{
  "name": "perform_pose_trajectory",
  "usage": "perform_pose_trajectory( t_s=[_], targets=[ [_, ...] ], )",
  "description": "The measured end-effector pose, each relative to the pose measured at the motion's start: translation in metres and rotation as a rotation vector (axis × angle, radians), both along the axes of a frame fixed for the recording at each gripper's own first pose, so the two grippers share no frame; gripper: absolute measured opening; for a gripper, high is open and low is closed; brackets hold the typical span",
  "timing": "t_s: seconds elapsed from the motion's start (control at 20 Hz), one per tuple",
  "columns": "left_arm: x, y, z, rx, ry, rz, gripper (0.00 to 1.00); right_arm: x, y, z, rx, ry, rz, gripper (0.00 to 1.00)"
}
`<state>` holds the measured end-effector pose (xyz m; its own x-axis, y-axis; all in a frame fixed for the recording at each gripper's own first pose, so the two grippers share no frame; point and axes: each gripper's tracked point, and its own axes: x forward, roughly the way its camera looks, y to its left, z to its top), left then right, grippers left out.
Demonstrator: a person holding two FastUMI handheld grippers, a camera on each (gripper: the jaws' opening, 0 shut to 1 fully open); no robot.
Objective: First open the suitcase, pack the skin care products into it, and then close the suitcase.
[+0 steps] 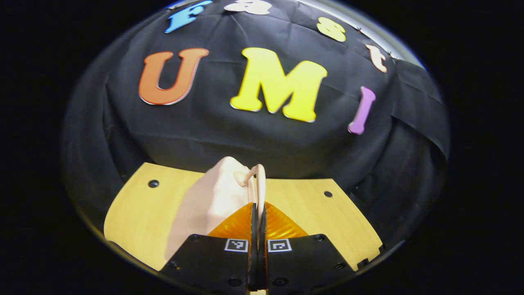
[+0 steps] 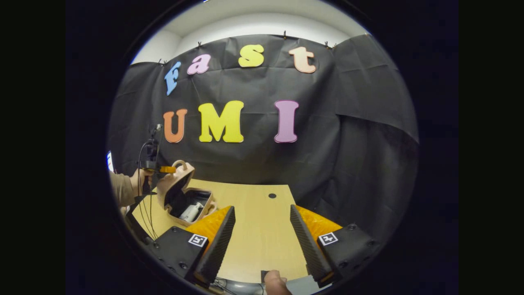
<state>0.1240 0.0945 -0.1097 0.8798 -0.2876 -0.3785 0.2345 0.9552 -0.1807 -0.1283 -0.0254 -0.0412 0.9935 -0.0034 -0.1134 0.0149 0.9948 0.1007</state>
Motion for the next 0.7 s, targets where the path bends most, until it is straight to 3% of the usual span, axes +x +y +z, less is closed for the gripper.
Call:
perform_pose_trajectory(
  t_s=[0.3,0.7],
  targets=[
    [0.000,-0.073,-0.074,0.028,0.122,-0.036,0.04,-0.003,-0.045,-0.024,0.027,0.047,-0.047,0.78],
    [0.003,-0.109,-0.140,0.089,0.233,0.051,0.06,-0.005,-0.096,-0.060,-0.006,0.114,-0.052,0.80]
  ],
)
